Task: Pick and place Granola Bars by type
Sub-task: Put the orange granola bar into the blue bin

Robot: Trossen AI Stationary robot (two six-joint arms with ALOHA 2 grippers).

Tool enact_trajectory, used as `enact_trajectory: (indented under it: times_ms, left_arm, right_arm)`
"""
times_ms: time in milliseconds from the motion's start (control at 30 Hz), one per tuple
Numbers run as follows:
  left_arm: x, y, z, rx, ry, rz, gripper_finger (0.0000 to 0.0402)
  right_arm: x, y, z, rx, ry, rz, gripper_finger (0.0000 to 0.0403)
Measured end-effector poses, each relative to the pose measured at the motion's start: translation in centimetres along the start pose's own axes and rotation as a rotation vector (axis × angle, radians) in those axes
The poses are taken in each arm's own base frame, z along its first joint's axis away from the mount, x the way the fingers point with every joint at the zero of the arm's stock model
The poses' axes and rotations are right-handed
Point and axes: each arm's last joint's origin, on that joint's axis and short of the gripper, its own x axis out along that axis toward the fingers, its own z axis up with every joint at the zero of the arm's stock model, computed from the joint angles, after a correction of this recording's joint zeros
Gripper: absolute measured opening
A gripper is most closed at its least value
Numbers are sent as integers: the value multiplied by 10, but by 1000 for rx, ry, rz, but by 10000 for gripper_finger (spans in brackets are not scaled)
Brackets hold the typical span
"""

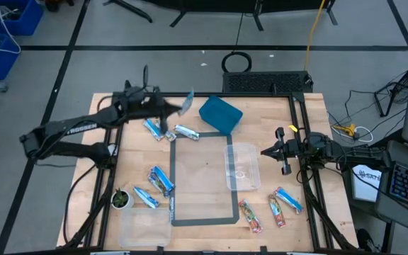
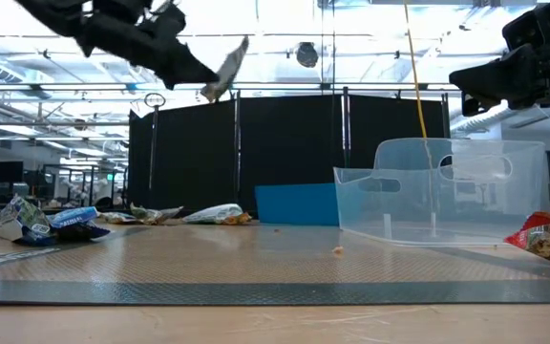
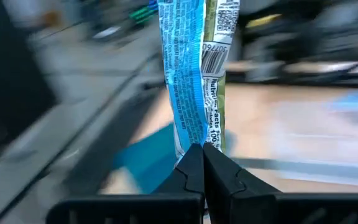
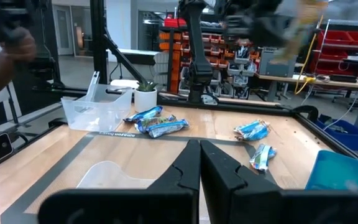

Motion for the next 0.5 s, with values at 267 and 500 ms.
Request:
enact_trajectory:
  times_ms: [267,500]
  left_arm:
    - [-25,-34,-14,-179,-80,-913,1]
    - [-29,-47,-10,-197,-71,-958,2]
  right_arm:
    - [0,0,0,1,4,0,4]
    - [0,0,0,1,5,1,4]
